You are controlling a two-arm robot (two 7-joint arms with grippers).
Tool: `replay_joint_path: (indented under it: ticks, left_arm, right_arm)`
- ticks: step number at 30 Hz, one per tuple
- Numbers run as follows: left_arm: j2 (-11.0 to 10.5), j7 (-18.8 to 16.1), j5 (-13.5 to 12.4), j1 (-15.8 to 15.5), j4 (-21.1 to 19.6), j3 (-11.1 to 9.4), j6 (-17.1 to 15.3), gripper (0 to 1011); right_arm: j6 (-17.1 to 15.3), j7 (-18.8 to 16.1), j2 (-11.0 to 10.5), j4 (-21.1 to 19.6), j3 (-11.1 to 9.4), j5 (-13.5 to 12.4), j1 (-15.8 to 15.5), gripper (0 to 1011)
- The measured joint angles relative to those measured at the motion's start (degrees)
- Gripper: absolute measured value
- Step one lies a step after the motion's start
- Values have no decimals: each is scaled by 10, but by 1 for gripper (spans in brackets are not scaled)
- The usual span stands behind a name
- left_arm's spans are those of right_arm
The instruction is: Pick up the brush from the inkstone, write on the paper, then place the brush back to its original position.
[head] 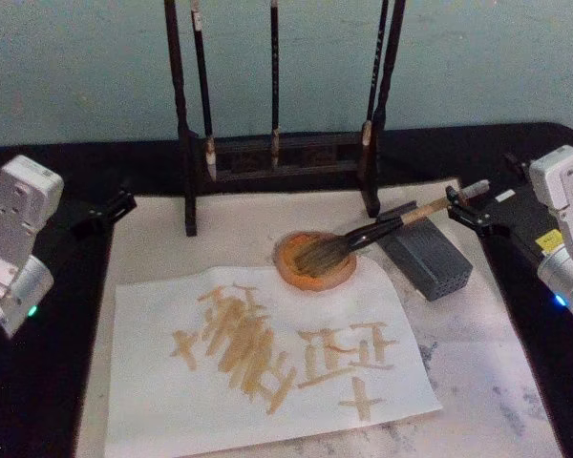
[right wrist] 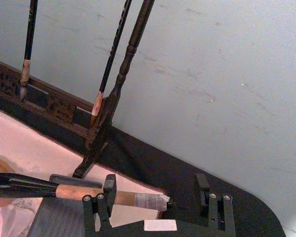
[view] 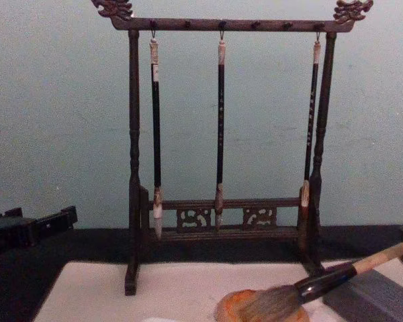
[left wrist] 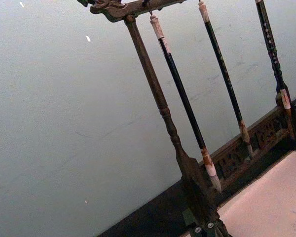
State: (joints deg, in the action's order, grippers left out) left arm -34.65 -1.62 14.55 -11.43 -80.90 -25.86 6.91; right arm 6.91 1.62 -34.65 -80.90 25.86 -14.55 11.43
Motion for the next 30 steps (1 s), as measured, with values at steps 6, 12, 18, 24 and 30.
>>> replay_joint_path:
  ticks: [6,12,18,24,30]
  left_arm:
    - [0,0,0,0,0,0,0,1002]
    - [0,0,0,0,0,0,0,1002]
    - [0,0,0,0,0,0,0,1002]
    - [0,0,0,0,0,0,0,1002]
    - [0,0,0,0,0,0,0,1002]
  right_arm:
    - [0,0,0,0,0,0,0,1008]
    - [0,0,0,0,0,0,0,1008]
    - [0,0,0,0,0,0,0,1008]
    - [0,0,0,0,0,0,0,1008]
    - [0,0,0,0,0,0,0,1008]
